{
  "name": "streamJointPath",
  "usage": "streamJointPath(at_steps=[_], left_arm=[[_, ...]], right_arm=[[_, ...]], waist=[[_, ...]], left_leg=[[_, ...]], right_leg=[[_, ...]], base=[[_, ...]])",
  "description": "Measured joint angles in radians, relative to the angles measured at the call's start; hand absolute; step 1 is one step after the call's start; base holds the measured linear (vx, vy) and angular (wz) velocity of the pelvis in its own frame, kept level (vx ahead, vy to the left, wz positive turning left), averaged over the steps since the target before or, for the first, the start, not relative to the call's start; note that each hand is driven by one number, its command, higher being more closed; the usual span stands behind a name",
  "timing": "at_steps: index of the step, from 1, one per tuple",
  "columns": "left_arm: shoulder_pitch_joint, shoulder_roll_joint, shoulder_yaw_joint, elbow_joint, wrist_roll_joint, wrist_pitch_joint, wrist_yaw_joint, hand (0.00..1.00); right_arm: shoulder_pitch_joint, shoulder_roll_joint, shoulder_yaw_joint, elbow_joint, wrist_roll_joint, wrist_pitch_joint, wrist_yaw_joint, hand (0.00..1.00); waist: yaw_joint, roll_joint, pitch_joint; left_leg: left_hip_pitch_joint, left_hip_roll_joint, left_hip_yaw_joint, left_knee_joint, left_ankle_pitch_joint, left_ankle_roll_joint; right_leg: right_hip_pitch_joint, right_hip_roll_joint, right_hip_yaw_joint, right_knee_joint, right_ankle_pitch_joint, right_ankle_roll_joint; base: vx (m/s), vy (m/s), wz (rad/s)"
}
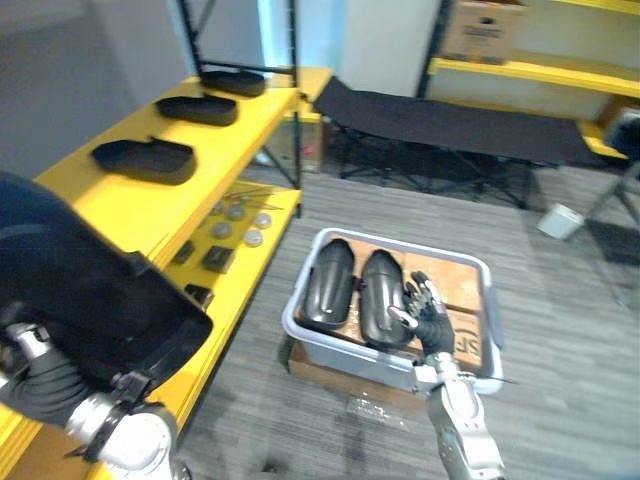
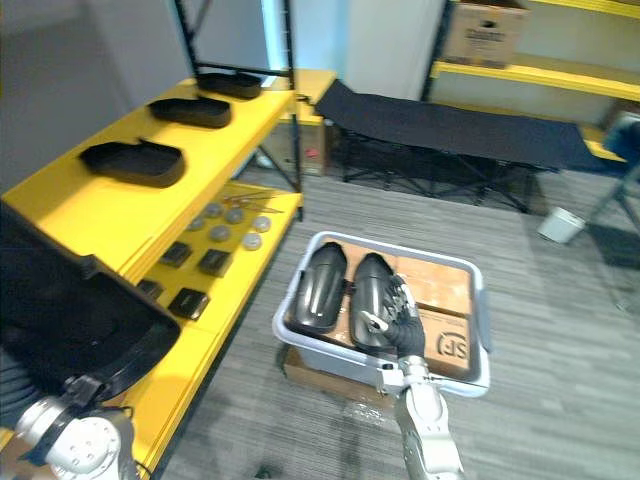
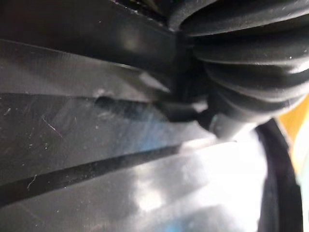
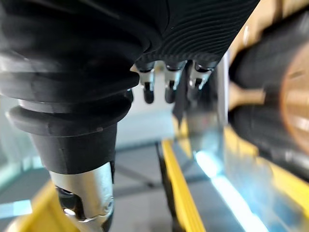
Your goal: Walk over and take plastic housings, then place them on the shelf
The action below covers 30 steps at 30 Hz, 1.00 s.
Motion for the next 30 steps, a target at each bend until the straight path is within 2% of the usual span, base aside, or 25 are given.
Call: streamJointPath(at_steps=[2,4,8,9,12,13,15,16,17,19,20,21,23,27,29,30], left_arm=[[0.025,-0.010,0.048,-0.019,-0.028,-0.021,-0.038,1.00],[0.030,-0.013,0.082,-0.024,-0.063,-0.049,-0.079,1.00],[0.000,0.000,0.068,-0.023,-0.077,-0.059,-0.145,1.00],[-0.024,0.008,0.057,-0.023,-0.080,-0.060,-0.169,1.00],[-0.038,0.014,0.037,-0.023,-0.102,-0.060,-0.188,1.00],[-0.032,0.012,0.033,-0.023,-0.111,-0.060,-0.187,1.00],[-0.028,0.011,0.014,-0.023,-0.114,-0.060,-0.190,1.00],[-0.027,0.011,-0.008,-0.023,-0.118,-0.060,-0.205,1.00],[-0.033,0.012,-0.018,-0.023,-0.121,-0.062,-0.239,1.00],[-0.032,0.012,-0.054,-0.017,-0.140,-0.064,-0.292,1.00],[-0.026,0.010,-0.075,-0.016,-0.145,-0.065,-0.314,1.00],[-0.020,0.009,-0.080,-0.016,-0.145,-0.068,-0.319,1.00],[-0.009,0.008,-0.083,-0.015,-0.155,-0.072,-0.322,1.00],[0.001,0.008,-0.086,-0.012,-0.164,-0.072,-0.332,1.00],[-0.002,0.009,-0.092,0.001,-0.178,-0.072,-0.339,1.00],[-0.014,0.009,-0.100,0.008,-0.178,-0.072,-0.337,1.00]], right_arm=[[-0.044,-0.021,-0.014,0.000,0.001,0.000,-0.001,0.00],[-0.077,-0.038,-0.047,-0.007,0.010,0.000,0.000,0.00],[-0.054,-0.044,-0.108,-0.022,0.030,0.020,-0.012,0.00],[-0.026,-0.044,-0.135,-0.044,0.036,0.037,-0.011,0.00],[0.001,-0.043,-0.160,-0.050,0.049,0.044,0.002,0.00],[0.004,-0.043,-0.160,-0.051,0.048,0.044,0.019,0.00],[0.017,-0.042,-0.170,-0.060,0.048,0.045,0.033,0.00],[0.038,-0.037,-0.189,-0.080,0.047,0.047,0.034,0.00],[0.055,-0.027,-0.215,-0.100,0.047,0.052,0.031,0.00],[0.097,-0.035,-0.255,-0.130,0.047,0.052,0.017,0.00],[0.113,-0.043,-0.275,-0.130,0.048,0.052,0.008,0.00],[0.116,-0.044,-0.281,-0.130,0.048,0.052,0.008,0.00],[0.114,-0.033,-0.261,-0.130,0.048,0.043,0.011,0.00],[0.096,0.000,-0.223,-0.130,0.048,0.038,0.011,0.00],[0.093,0.010,-0.222,-0.130,0.049,0.022,0.010,0.00],[0.089,0.011,-0.221,-0.130,0.048,0.006,0.010,0.00]], waist=[[0.024,-0.001,-0.001],[0.028,-0.004,-0.002],[0.014,-0.005,-0.002],[-0.003,-0.007,-0.002],[-0.007,-0.018,-0.002],[-0.006,-0.024,-0.002],[-0.008,-0.026,-0.001],[-0.016,-0.018,0.005],[-0.039,-0.009,0.020],[-0.070,0.016,0.039],[-0.073,0.040,0.038],[-0.073,0.048,0.036],[-0.056,0.045,0.038],[-0.054,0.026,0.070],[-0.057,0.005,0.106],[-0.056,-0.001,0.129]], left_leg=[[0.002,-0.007,-0.027,-0.005,0.003,0.004],[-0.010,-0.012,-0.067,-0.017,0.013,0.009],[-0.031,-0.004,-0.170,-0.045,0.039,0.019],[-0.037,-0.006,-0.215,-0.046,0.052,0.012],[-0.047,-0.018,-0.261,-0.039,0.063,0.007],[-0.058,-0.028,-0.276,-0.025,0.064,0.006],[-0.080,-0.035,-0.283,-0.009,0.069,-0.001],[-0.109,-0.043,-0.240,0.002,0.079,0.004],[-0.135,-0.018,-0.118,0.017,0.057,0.041],[-0.176,0.041,0.064,0.069,0.065,0.049],[-0.180,0.051,0.105,0.074,0.108,0.052],[-0.180,0.048,0.102,0.068,0.125,0.032],[-0.167,0.025,0.110,0.046,0.139,0.029],[-0.155,0.013,0.129,0.042,0.140,0.033],[-0.181,-0.002,0.127,0.089,0.123,0.043],[-0.218,-0.009,0.126,0.154,0.097,0.048]], right_leg=[[0.013,-0.006,-0.021,0.009,0.000,0.000],[0.015,-0.012,-0.033,0.035,0.000,0.000],[0.012,-0.009,0.017,0.110,-0.010,-0.014],[0.012,-0.010,0.055,0.149,-0.029,-0.022],[0.015,-0.023,0.053,0.199,-0.078,-0.025],[0.022,-0.029,0.050,0.207,-0.108,-0.021],[0.040,-0.028,0.021,0.203,-0.125,-0.008],[0.062,-0.029,-0.031,0.195,-0.142,-0.003],[0.097,-0.024,-0.094,0.177,-0.146,0.000],[0.136,-0.015,-0.164,0.176,-0.147,0.000],[0.149,-0.012,-0.175,0.184,-0.152,0.003],[0.151,-0.017,-0.173,0.193,-0.157,0.008],[0.146,-0.050,-0.163,0.212,-0.173,0.009],[0.136,-0.067,-0.134,0.229,-0.180,0.001],[0.123,-0.091,-0.129,0.265,-0.219,-0.017],[0.116,-0.106,-0.124,0.281,-0.243,-0.012]], base=[[0.01,0.029,0.42],[0.01,0.032,0.54],[0.03,0.038,0.79],[0.07,0.037,1.07],[0.08,-0.033,0.63],[0.08,-0.076,0.40],[0.02,-0.082,0.62],[-0.02,-0.091,1.27],[-0.04,-0.063,1.38],[-0.02,0.006,1.46],[-0.01,0.081,1.15],[0.01,0.096,0.59],[0.00,0.053,0.09],[-0.02,0.021,-0.13],[-0.04,0.029,0.07],[-0.04,0.039,0.07]])
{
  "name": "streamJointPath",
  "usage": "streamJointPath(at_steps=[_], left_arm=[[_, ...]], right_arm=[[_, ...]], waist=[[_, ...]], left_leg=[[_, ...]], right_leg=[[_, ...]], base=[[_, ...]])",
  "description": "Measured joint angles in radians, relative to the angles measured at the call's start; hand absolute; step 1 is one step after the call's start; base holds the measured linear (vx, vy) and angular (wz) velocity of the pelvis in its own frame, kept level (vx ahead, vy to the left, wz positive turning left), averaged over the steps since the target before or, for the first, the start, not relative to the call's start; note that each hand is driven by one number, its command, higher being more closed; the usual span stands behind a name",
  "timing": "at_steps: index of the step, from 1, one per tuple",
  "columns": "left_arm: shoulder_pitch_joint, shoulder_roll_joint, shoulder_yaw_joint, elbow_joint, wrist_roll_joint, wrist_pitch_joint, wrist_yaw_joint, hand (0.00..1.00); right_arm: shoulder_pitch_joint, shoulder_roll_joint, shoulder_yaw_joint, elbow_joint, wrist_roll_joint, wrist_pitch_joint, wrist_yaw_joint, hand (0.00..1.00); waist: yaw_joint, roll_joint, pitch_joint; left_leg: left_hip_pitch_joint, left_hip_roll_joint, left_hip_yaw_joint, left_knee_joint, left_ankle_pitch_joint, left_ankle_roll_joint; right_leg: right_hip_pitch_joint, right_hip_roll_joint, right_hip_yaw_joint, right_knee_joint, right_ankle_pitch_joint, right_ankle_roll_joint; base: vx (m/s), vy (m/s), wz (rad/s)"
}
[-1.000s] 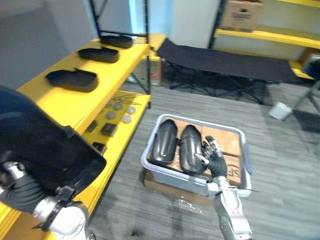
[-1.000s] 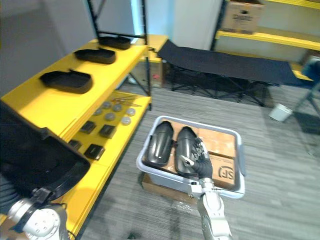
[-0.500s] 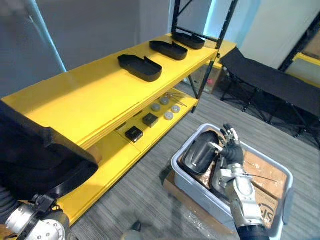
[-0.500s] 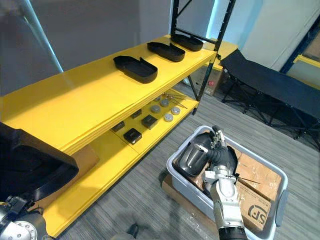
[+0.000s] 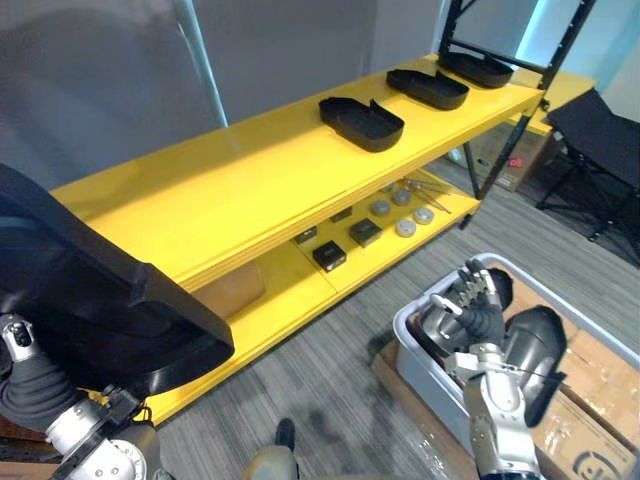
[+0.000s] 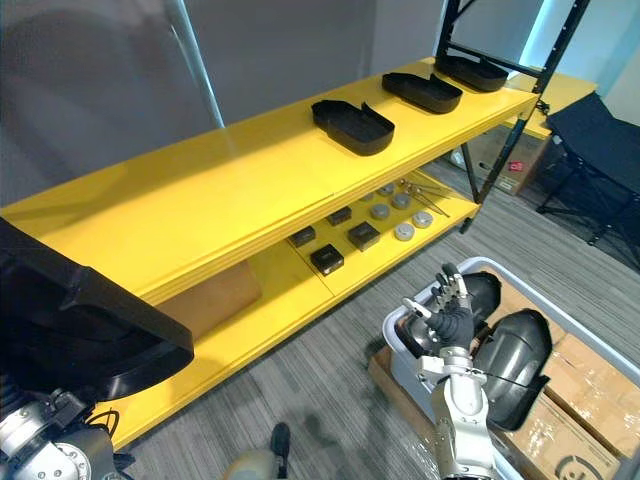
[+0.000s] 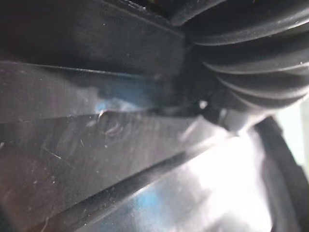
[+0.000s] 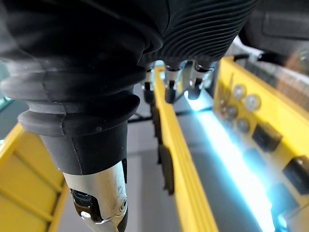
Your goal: Walk over and take plastic housings, then place them on the shelf
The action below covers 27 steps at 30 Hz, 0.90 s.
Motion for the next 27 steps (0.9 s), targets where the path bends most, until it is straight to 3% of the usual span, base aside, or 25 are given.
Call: streamJointPath(at_steps=[4,6,8,9,10,11,12,13,14,15,17,19,23,25,26,27], left_arm=[[0.000,0.000,-0.008,0.000,0.003,0.000,-0.007,1.00],[-0.006,0.000,-0.010,0.000,0.007,0.000,-0.014,1.00],[-0.019,0.005,-0.011,0.002,0.031,0.000,-0.016,1.00],[-0.029,0.019,-0.011,0.001,0.048,-0.002,-0.010,1.00],[-0.037,0.047,-0.011,0.001,0.078,-0.002,-0.001,1.00],[-0.042,0.068,-0.013,0.001,0.096,-0.002,0.005,1.00],[-0.047,0.081,-0.018,0.002,0.113,-0.001,0.013,1.00],[-0.062,0.100,-0.024,0.003,0.126,0.004,0.032,1.00],[-0.075,0.107,-0.027,0.010,0.125,0.006,0.045,1.00],[-0.092,0.115,-0.036,0.025,0.124,0.010,0.058,1.00],[-0.105,0.121,-0.042,0.030,0.121,0.035,0.077,1.00],[-0.133,0.123,-0.052,0.030,0.120,0.053,0.087,1.00],[-0.177,0.140,-0.090,0.050,0.119,0.074,0.107,1.00],[-0.188,0.153,-0.122,0.076,0.120,0.074,0.110,1.00],[-0.187,0.155,-0.124,0.076,0.121,0.075,0.111,1.00],[-0.183,0.148,-0.123,0.077,0.121,0.075,0.120,1.00]], right_arm=[[-0.012,0.020,0.019,0.003,-0.001,-0.009,-0.019,0.00],[-0.006,0.019,0.020,0.007,-0.001,-0.012,-0.022,0.00],[0.008,0.016,0.019,0.009,-0.001,-0.014,-0.025,0.00],[0.014,0.022,0.019,0.010,-0.002,-0.016,-0.022,0.00],[0.014,0.027,0.024,0.010,-0.007,-0.022,-0.018,0.00],[0.015,0.030,0.027,0.014,-0.025,-0.037,-0.016,0.00],[0.014,0.032,0.031,0.014,-0.032,-0.047,-0.012,0.00],[0.007,0.031,0.032,0.011,-0.040,-0.064,0.003,0.00],[0.006,0.031,0.032,0.009,-0.040,-0.078,0.005,0.00],[0.006,0.030,0.031,0.009,-0.040,-0.084,0.004,0.00],[-0.006,0.025,0.036,0.008,-0.040,-0.084,0.001,0.00],[-0.036,0.005,0.037,0.009,-0.040,-0.084,0.001,0.00],[-0.057,-0.011,0.036,0.005,-0.040,-0.084,0.000,0.00],[-0.057,-0.012,0.037,-0.004,-0.039,-0.084,0.002,0.00],[-0.060,-0.012,0.038,-0.010,-0.039,-0.084,0.003,0.00],[-0.076,-0.020,0.041,-0.023,-0.039,-0.087,0.004,0.00]], waist=[[0.009,0.002,0.040],[0.006,0.003,0.043],[-0.001,0.032,0.048],[0.000,0.035,0.046],[-0.001,0.033,0.046],[-0.004,0.029,0.042],[-0.008,0.031,0.041],[-0.009,0.030,0.041],[-0.009,0.028,0.041],[-0.009,0.027,0.041],[-0.008,0.024,0.038],[-0.012,0.025,0.037],[-0.054,0.019,0.022],[-0.055,-0.001,-0.006],[-0.053,-0.015,-0.017],[-0.040,-0.030,-0.039]], left_leg=[[-0.075,-0.023,0.001,0.191,-0.109,0.013],[-0.074,-0.040,0.009,0.227,-0.136,0.032],[-0.066,-0.038,-0.016,0.229,-0.147,0.040],[-0.039,-0.036,-0.018,0.192,-0.147,0.039],[0.001,-0.040,-0.023,0.139,-0.147,0.039],[0.029,-0.037,-0.038,0.091,-0.146,0.041],[0.038,-0.035,-0.057,0.064,-0.138,0.053],[0.058,-0.033,-0.088,0.026,-0.109,0.090],[0.069,-0.033,-0.100,0.019,-0.103,0.089],[0.091,-0.037,-0.107,0.018,-0.102,0.090],[0.125,-0.054,-0.108,-0.002,-0.110,0.101],[0.136,-0.072,-0.131,-0.013,-0.116,0.098],[0.144,-0.090,-0.229,-0.009,-0.132,0.080],[0.164,-0.106,-0.285,-0.007,-0.146,0.058],[0.169,-0.111,-0.293,-0.007,-0.152,0.048],[0.171,-0.117,-0.297,0.002,-0.175,0.018]], right_leg=[[0.027,-0.036,-0.001,0.004,-0.052,0.026],[0.034,-0.070,-0.007,0.070,-0.049,0.000],[-0.067,-0.113,0.059,0.305,0.037,-0.130],[-0.148,-0.133,0.134,0.429,0.159,-0.217],[-0.196,-0.134,0.210,0.496,0.330,-0.227],[-0.228,-0.118,0.266,0.525,0.407,-0.194],[-0.255,-0.095,0.297,0.560,0.357,-0.166],[-0.306,-0.041,0.336,0.616,0.208,-0.117],[-0.327,-0.008,0.342,0.622,0.133,-0.094],[-0.334,0.026,0.339,0.577,0.071,-0.073],[-0.350,0.055,0.339,0.460,0.033,-0.053],[-0.384,0.068,0.351,0.317,0.031,-0.055],[-0.396,0.119,0.523,0.140,0.047,-0.029],[-0.357,0.125,0.560,0.047,0.077,0.002],[-0.340,0.125,0.555,0.011,0.112,-0.003],[-0.296,0.120,0.523,-0.062,0.135,0.012]], base=[[-0.04,0.069,0.04],[0.01,0.141,0.27],[0.02,0.242,0.46],[0.07,0.214,0.51],[0.16,0.220,0.59],[0.18,0.143,0.55],[0.15,0.094,0.51],[0.14,0.110,0.46],[0.17,0.151,0.50],[0.18,0.146,0.35],[0.21,0.077,0.23],[0.25,-0.002,0.35],[0.20,-0.119,0.77],[0.23,-0.268,0.83],[0.33,-0.441,0.61],[0.28,-0.395,0.31]])
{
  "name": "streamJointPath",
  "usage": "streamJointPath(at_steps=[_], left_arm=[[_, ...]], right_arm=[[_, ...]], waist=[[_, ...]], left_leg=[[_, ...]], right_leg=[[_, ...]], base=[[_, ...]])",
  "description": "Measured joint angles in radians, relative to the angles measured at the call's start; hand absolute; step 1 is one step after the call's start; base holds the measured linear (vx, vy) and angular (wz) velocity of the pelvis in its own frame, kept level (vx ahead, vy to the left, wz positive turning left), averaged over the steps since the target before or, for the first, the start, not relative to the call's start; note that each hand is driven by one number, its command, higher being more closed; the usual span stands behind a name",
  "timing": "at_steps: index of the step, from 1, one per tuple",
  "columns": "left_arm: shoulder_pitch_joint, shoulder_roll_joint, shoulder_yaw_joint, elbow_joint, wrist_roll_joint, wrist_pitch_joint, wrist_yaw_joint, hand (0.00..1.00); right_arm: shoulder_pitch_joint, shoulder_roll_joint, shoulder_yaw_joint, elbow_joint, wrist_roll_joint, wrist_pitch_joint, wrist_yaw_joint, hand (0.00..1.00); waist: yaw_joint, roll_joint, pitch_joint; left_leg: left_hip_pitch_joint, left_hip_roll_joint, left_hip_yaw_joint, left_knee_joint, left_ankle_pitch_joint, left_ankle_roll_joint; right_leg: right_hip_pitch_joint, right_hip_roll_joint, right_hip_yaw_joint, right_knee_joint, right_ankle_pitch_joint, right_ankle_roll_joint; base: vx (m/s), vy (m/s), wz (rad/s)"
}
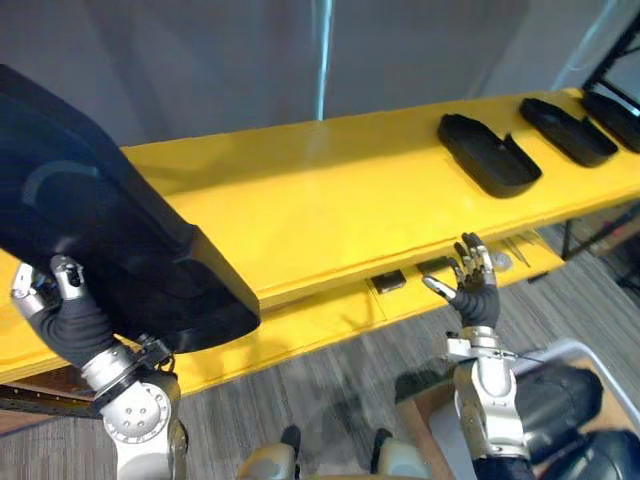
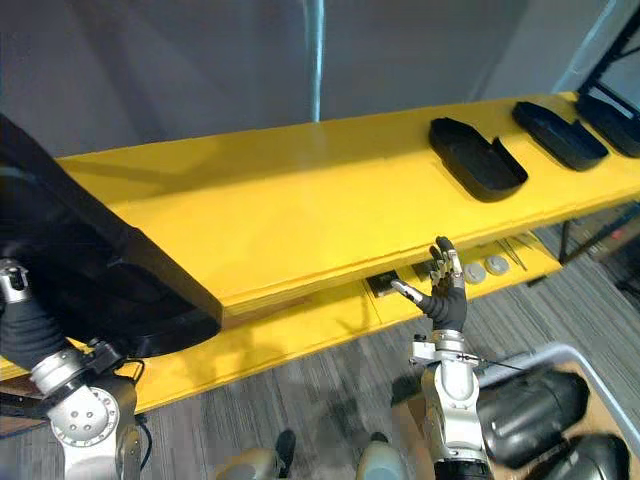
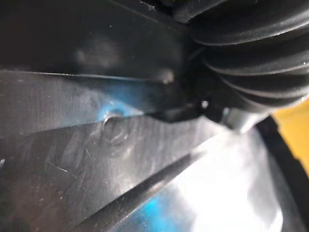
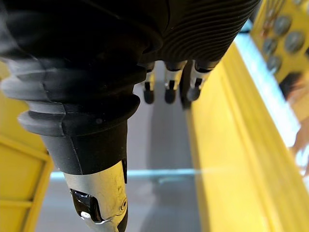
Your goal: Walk over and take plastic housings, then place them on the shelf
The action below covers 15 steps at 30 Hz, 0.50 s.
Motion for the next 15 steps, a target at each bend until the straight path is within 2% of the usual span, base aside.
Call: streamJointPath(at_steps=[1,2,3,4,7,10,12,13,14,15], left_arm=[[0.007,-0.015,-0.001,0.000,0.000,0.002,0.004,1.00],[0.028,-0.046,-0.008,-0.002,0.000,0.002,0.003,1.00],[0.044,-0.063,-0.015,-0.002,0.000,0.002,0.000,1.00],[0.048,-0.076,-0.016,-0.003,-0.001,0.002,-0.005,1.00],[0.045,-0.078,-0.020,-0.003,-0.001,0.003,-0.038,1.00],[0.037,-0.068,-0.045,-0.003,0.005,0.005,-0.099,1.00],[0.024,-0.066,-0.051,-0.003,0.039,0.039,-0.116,1.00],[0.024,-0.054,-0.058,-0.002,0.040,0.059,-0.125,1.00],[0.022,-0.031,-0.060,-0.002,0.041,0.082,-0.134,1.00],[0.021,-0.022,-0.060,-0.001,0.043,0.096,-0.135,1.00]], right_arm=[[-0.015,-0.013,-0.001,0.000,0.000,0.000,0.000,0.00],[-0.037,-0.043,-0.001,0.000,0.001,0.000,0.001,0.00],[-0.043,-0.066,-0.003,-0.001,0.001,0.000,0.005,0.00],[-0.040,-0.080,-0.004,-0.006,0.001,0.000,0.009,0.00],[-0.021,-0.090,-0.042,-0.016,0.001,0.002,0.019,0.00],[0.047,-0.073,-0.078,-0.074,0.001,0.001,0.019,0.00],[0.060,-0.057,-0.079,-0.103,0.001,-0.003,0.020,0.00],[0.073,-0.040,-0.079,-0.126,0.001,-0.012,0.021,0.00],[0.085,-0.024,-0.076,-0.150,0.001,-0.029,0.023,0.00],[0.086,-0.022,-0.076,-0.159,0.001,-0.037,0.025,0.00]], waist=[[0.006,0.018,-0.002],[0.011,0.056,-0.011],[0.010,0.083,-0.028],[0.007,0.100,-0.039],[-0.014,0.124,-0.054],[-0.018,0.119,-0.056],[-0.023,0.095,-0.051],[-0.030,0.080,-0.056],[-0.046,0.071,-0.062],[-0.052,0.069,-0.063]], left_leg=[[-0.003,0.016,0.003,0.012,-0.011,-0.015],[-0.006,0.051,0.021,0.019,-0.020,-0.029],[0.000,0.075,0.035,0.008,-0.023,-0.032],[0.000,0.094,0.044,-0.008,-0.025,-0.036],[-0.001,0.123,0.092,-0.030,-0.016,-0.045],[0.005,0.119,0.109,-0.049,-0.001,-0.037],[0.010,0.109,0.115,-0.069,0.006,-0.035],[0.020,0.113,0.141,-0.094,0.006,-0.034],[0.019,0.134,0.210,-0.101,0.014,-0.032],[0.021,0.136,0.233,-0.104,0.022,-0.036]], right_leg=[[0.020,0.017,-0.008,-0.033,0.006,-0.006],[0.043,0.050,-0.019,-0.074,0.027,-0.017],[0.060,0.072,-0.029,-0.097,0.028,-0.019],[0.064,0.087,-0.043,-0.101,0.029,-0.020],[0.079,0.100,-0.079,-0.113,0.028,-0.020],[0.089,0.092,-0.097,-0.113,0.026,-0.023],[0.088,0.080,-0.097,-0.113,0.020,-0.034],[0.088,0.077,-0.098,-0.114,0.019,-0.035],[0.089,0.073,-0.101,-0.114,0.016,-0.038],[0.088,0.072,-0.101,-0.113,0.016,-0.038]], base=[[0.28,-0.423,0.17],[0.16,-0.243,0.04],[0.14,-0.216,0.11],[0.10,-0.155,0.17],[0.08,-0.121,0.27],[0.01,-0.009,0.19],[-0.03,0.031,0.02],[-0.03,0.012,0.14],[-0.03,0.007,0.15],[-0.03,0.013,-0.04]])
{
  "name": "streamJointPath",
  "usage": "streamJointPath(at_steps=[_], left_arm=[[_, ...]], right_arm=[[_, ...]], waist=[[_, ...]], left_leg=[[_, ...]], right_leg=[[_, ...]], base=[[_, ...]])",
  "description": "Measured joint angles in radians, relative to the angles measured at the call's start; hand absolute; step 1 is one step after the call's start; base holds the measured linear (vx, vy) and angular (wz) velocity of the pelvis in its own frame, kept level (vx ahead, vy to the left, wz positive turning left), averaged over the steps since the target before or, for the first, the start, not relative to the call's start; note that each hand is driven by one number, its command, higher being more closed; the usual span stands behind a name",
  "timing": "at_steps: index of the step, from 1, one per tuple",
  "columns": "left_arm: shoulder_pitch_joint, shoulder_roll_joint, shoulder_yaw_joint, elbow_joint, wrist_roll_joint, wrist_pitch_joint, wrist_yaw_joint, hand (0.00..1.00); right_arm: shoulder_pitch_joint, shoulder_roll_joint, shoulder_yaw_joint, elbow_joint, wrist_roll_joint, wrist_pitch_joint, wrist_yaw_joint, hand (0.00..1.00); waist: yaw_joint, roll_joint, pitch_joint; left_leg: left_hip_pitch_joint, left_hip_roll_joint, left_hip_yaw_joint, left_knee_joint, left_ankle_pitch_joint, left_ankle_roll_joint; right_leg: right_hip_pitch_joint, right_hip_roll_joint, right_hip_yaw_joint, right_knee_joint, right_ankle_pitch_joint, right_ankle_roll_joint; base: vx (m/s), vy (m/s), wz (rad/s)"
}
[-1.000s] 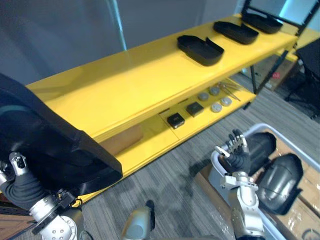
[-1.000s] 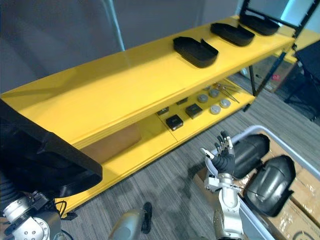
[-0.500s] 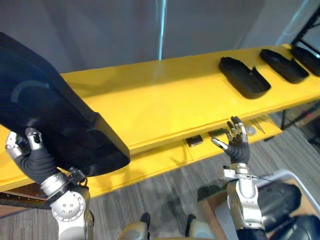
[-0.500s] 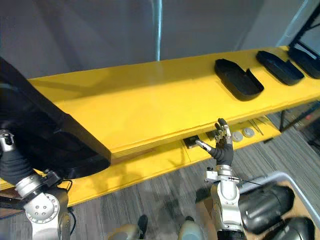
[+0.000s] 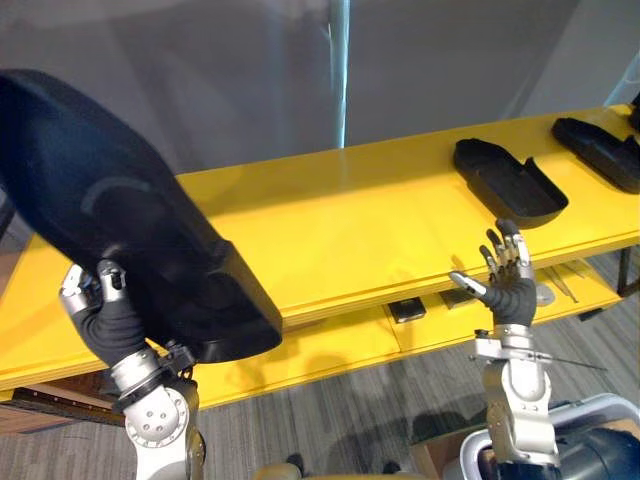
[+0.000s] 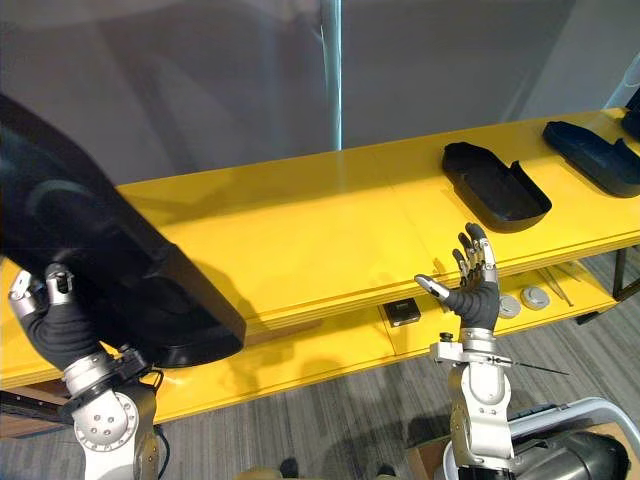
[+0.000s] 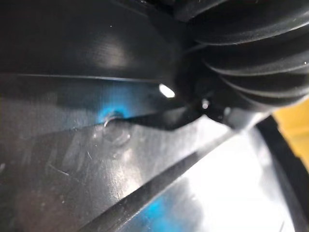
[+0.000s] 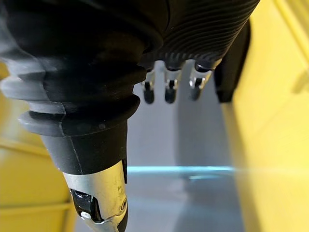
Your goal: Walk over and take plastic housings, then place them on the shelf
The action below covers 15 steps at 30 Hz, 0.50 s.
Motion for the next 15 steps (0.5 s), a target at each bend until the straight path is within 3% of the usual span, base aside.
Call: streamJointPath(at_steps=[2,5,7,11,15], left_arm=[[-0.027,0.029,-0.001,0.010,0.004,0.062,-0.025,1.00],[-0.106,0.076,-0.012,0.078,-0.008,0.118,-0.052,1.00],[-0.208,0.126,-0.035,0.188,-0.028,0.183,-0.083,1.00],[-0.358,0.179,-0.067,0.382,-0.124,0.261,-0.109,1.00],[-0.537,0.261,-0.067,0.603,-0.178,0.299,-0.102,1.00]], right_arm=[[0.004,0.001,-0.001,-0.035,0.000,-0.020,0.016,0.00],[0.001,-0.002,0.007,-0.056,0.002,-0.024,0.044,0.00],[0.000,-0.016,0.011,-0.080,0.027,-0.024,0.079,0.00],[-0.008,-0.069,0.040,-0.096,0.063,-0.021,0.142,0.00],[-0.026,-0.119,0.078,-0.095,0.086,0.008,0.210,0.00]], waist=[[-0.010,-0.003,0.001],[-0.020,-0.001,0.001],[-0.034,0.006,0.002],[-0.076,0.018,-0.002],[-0.108,0.032,0.000]], left_leg=[[0.018,-0.011,0.024,-0.012,0.016,0.003],[0.036,-0.015,0.053,-0.011,0.018,0.005],[0.046,-0.015,0.074,-0.013,0.018,0.005],[0.049,-0.011,0.114,-0.015,0.018,0.005],[0.052,-0.003,0.161,-0.016,0.018,0.005]], right_leg=[[-0.002,-0.012,0.009,0.000,0.000,0.000],[-0.004,-0.017,0.028,0.000,0.000,0.000],[-0.010,-0.017,0.044,0.000,0.000,0.000],[-0.037,-0.011,0.082,0.009,0.001,0.002],[-0.065,0.004,0.131,0.009,0.016,-0.003]], base=[[-0.01,0.040,-0.23],[0.00,0.032,-0.26],[-0.03,0.012,-0.28],[-0.04,0.002,-0.32],[-0.02,-0.003,-0.33]])
